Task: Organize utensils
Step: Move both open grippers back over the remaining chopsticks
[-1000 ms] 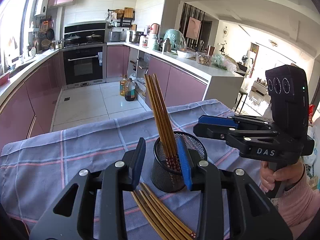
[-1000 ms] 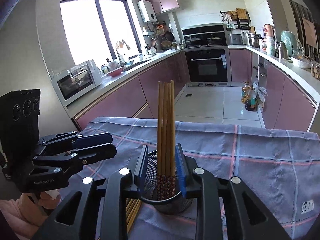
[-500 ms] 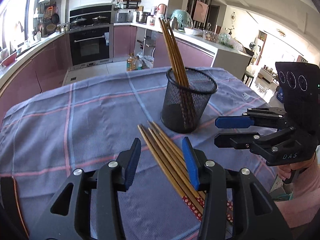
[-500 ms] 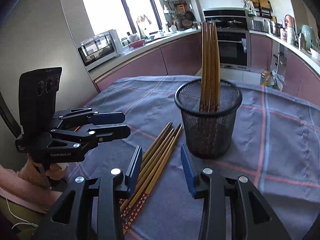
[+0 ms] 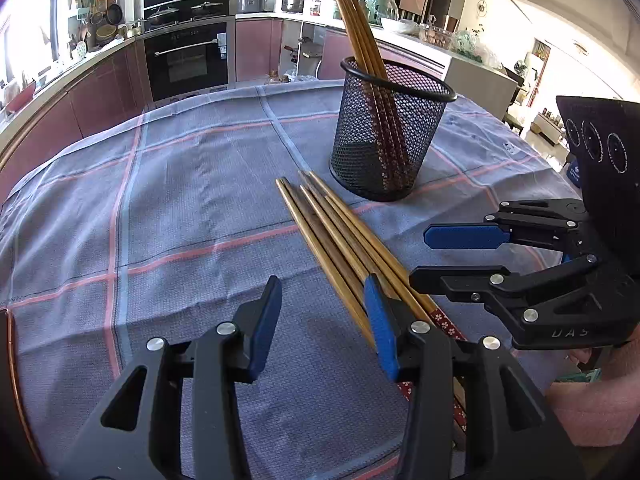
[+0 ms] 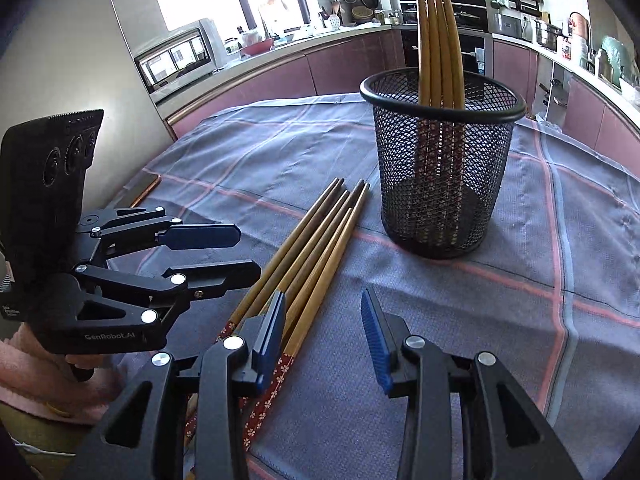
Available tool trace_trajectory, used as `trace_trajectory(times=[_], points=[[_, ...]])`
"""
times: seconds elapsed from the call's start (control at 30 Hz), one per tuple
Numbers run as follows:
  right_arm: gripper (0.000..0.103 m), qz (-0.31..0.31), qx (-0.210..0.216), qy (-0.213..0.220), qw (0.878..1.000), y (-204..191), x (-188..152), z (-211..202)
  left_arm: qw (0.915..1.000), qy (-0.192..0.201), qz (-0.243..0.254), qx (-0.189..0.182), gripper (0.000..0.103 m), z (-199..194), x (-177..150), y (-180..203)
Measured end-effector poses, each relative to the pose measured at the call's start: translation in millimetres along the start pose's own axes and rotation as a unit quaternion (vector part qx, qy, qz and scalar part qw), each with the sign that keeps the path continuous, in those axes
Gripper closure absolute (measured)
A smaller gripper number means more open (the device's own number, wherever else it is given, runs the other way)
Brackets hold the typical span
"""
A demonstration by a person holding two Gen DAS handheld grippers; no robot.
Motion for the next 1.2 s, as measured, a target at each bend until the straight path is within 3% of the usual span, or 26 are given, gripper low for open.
trace_trajectory(times=[1.2], points=[[0.067, -0.015, -0.046, -0.015, 0.999, 1, 4, 13, 0.9997, -0.017, 0.001, 0.020, 0.057, 9, -4, -6]])
Point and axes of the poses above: each gripper's, at about its wrist camera, not at the fingertips, and z roughly the way its jaws point, y to its right, x to its top, the point moved 5 cm from there along z, roughly the way its jaws point, and after that the axes turned 10 degrees about -x, right-handed, at the moved point
